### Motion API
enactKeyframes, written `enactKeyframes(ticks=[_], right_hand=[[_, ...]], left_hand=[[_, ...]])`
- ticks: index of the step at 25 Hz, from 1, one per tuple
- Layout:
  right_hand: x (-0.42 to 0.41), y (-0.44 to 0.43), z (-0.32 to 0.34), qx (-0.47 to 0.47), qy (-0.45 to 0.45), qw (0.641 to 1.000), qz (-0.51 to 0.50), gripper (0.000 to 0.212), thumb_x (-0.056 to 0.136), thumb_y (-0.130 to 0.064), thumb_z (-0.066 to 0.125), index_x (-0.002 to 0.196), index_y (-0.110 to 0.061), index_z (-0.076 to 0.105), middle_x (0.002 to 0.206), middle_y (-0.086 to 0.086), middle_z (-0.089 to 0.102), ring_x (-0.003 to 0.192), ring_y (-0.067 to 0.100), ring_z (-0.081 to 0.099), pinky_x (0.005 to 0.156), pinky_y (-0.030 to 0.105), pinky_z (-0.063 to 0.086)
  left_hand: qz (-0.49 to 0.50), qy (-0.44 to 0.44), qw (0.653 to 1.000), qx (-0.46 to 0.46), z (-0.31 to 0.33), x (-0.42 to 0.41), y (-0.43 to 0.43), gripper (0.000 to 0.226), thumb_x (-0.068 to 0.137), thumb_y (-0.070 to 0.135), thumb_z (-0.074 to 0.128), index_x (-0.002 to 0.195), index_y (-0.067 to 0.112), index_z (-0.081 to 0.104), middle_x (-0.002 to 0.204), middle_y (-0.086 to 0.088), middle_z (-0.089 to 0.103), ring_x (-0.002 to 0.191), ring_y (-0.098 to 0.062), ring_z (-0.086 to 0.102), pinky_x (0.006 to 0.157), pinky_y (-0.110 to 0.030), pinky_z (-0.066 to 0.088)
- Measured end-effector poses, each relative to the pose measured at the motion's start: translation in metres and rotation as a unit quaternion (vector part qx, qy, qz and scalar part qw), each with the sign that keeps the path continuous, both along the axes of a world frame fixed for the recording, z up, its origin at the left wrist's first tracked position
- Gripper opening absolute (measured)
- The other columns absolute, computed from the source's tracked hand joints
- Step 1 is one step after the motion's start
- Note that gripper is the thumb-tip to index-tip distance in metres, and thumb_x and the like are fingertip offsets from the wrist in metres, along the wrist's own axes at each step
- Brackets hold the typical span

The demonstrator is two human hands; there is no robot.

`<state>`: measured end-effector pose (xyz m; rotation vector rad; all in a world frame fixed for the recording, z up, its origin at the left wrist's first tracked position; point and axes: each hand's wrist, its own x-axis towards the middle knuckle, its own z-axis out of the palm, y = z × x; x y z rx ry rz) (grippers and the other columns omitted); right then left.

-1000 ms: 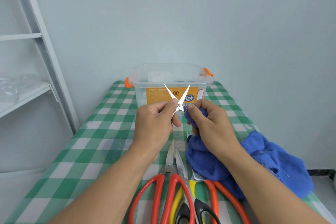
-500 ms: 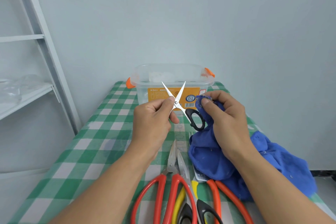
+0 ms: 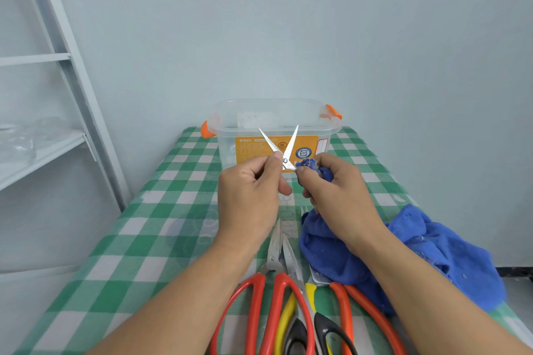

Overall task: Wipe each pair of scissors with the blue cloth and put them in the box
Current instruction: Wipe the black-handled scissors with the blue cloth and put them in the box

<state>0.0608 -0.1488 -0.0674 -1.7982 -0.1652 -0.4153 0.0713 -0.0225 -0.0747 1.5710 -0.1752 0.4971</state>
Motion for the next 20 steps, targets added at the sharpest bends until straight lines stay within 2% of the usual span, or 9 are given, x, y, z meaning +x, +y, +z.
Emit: enactKeyframes(ticks=[3, 5, 8, 10, 12, 14, 16, 18, 20], right_hand=[[-0.002, -0.002, 0.004, 0.022, 0.006, 1.0, -0.004, 0.018, 0.09, -0.009, 0.06, 0.08, 0.004, 0.052, 0.066, 0.007, 0.039, 0.061, 0.018, 0.032, 0.057, 0.03, 0.029], [-0.003, -0.006, 0.003, 0.017, 0.015, 1.0, -0.008, 0.015, 0.088, -0.008, 0.059, 0.084, 0.005, 0.056, 0.064, 0.004, 0.039, 0.06, 0.017, 0.033, 0.057, 0.029, 0.029], [-0.003, -0.009, 0.003, -0.005, 0.028, 1.0, -0.003, 0.012, 0.086, -0.008, 0.061, 0.09, 0.004, 0.06, 0.064, 0.002, 0.043, 0.059, 0.016, 0.037, 0.058, 0.03, 0.033], [-0.004, -0.01, 0.003, -0.009, 0.034, 0.999, 0.008, 0.008, 0.085, -0.005, 0.062, 0.091, -0.004, 0.066, 0.061, -0.003, 0.05, 0.057, 0.015, 0.043, 0.058, 0.03, 0.04], [-0.004, -0.012, 0.004, -0.008, 0.035, 0.999, 0.021, 0.018, 0.083, -0.001, 0.063, 0.094, -0.015, 0.07, 0.066, -0.01, 0.06, 0.055, 0.009, 0.049, 0.062, 0.03, 0.047], [-0.004, -0.015, 0.004, 0.009, 0.033, 0.999, 0.032, 0.025, 0.078, -0.005, 0.065, 0.099, -0.018, 0.07, 0.075, -0.013, 0.063, 0.055, 0.004, 0.051, 0.065, 0.031, 0.049], [-0.004, -0.017, 0.003, 0.037, 0.029, 0.999, 0.024, 0.032, 0.069, -0.016, 0.06, 0.1, -0.021, 0.069, 0.075, -0.013, 0.061, 0.054, 0.004, 0.049, 0.062, 0.03, 0.044], [-0.003, -0.018, 0.003, 0.06, 0.011, 0.998, -0.003, 0.027, 0.068, -0.02, 0.058, 0.093, -0.022, 0.066, 0.068, -0.016, 0.058, 0.053, 0.005, 0.046, 0.06, 0.028, 0.039], [-0.004, -0.018, 0.004, 0.092, -0.018, 0.995, -0.023, 0.014, 0.07, -0.02, 0.058, 0.084, -0.016, 0.06, 0.061, -0.012, 0.052, 0.053, 0.01, 0.04, 0.058, 0.03, 0.034]], left_hand=[[-0.01, 0.003, 1.0, -0.004, -0.001, -0.001, 0.0, 0.04, 0.099, 0.028, 0.06, 0.063, 0.013, 0.069, 0.057, -0.017, 0.06, 0.044, -0.014, 0.035, 0.054, -0.026, 0.031], [-0.018, 0.005, 1.0, -0.004, -0.002, -0.003, -0.001, 0.041, 0.099, 0.026, 0.06, 0.062, 0.012, 0.068, 0.057, -0.017, 0.059, 0.043, -0.014, 0.035, 0.053, -0.025, 0.03], [-0.019, 0.009, 1.0, -0.001, -0.002, -0.002, -0.001, 0.041, 0.099, 0.026, 0.06, 0.062, 0.012, 0.068, 0.058, -0.018, 0.06, 0.044, -0.016, 0.035, 0.053, -0.025, 0.031], [-0.02, 0.011, 1.0, -0.005, -0.001, -0.001, 0.0, 0.04, 0.099, 0.027, 0.06, 0.063, 0.013, 0.068, 0.061, -0.026, 0.058, 0.045, -0.021, 0.034, 0.052, -0.025, 0.032], [-0.02, 0.017, 1.0, -0.012, 0.0, 0.0, 0.002, 0.04, 0.099, 0.028, 0.061, 0.063, 0.012, 0.068, 0.065, -0.032, 0.056, 0.046, -0.021, 0.032, 0.05, -0.023, 0.031], [-0.02, 0.022, 0.999, -0.02, 0.0, 0.0, 0.004, 0.041, 0.099, 0.028, 0.061, 0.062, 0.011, 0.068, 0.067, -0.033, 0.056, 0.047, -0.022, 0.031, 0.048, -0.022, 0.03], [-0.02, 0.024, 0.999, -0.028, 0.002, 0.0, 0.006, 0.042, 0.099, 0.029, 0.061, 0.062, 0.01, 0.068, 0.068, -0.033, 0.056, 0.048, -0.023, 0.031, 0.048, -0.024, 0.029], [-0.016, 0.025, 0.999, -0.032, 0.003, 0.001, 0.007, 0.043, 0.099, 0.029, 0.061, 0.061, 0.009, 0.067, 0.068, -0.032, 0.057, 0.047, -0.023, 0.031, 0.048, -0.025, 0.029], [-0.014, 0.026, 0.999, -0.035, 0.004, 0.001, 0.008, 0.044, 0.099, 0.03, 0.061, 0.06, 0.009, 0.067, 0.068, -0.032, 0.058, 0.048, -0.023, 0.031, 0.048, -0.024, 0.028]])
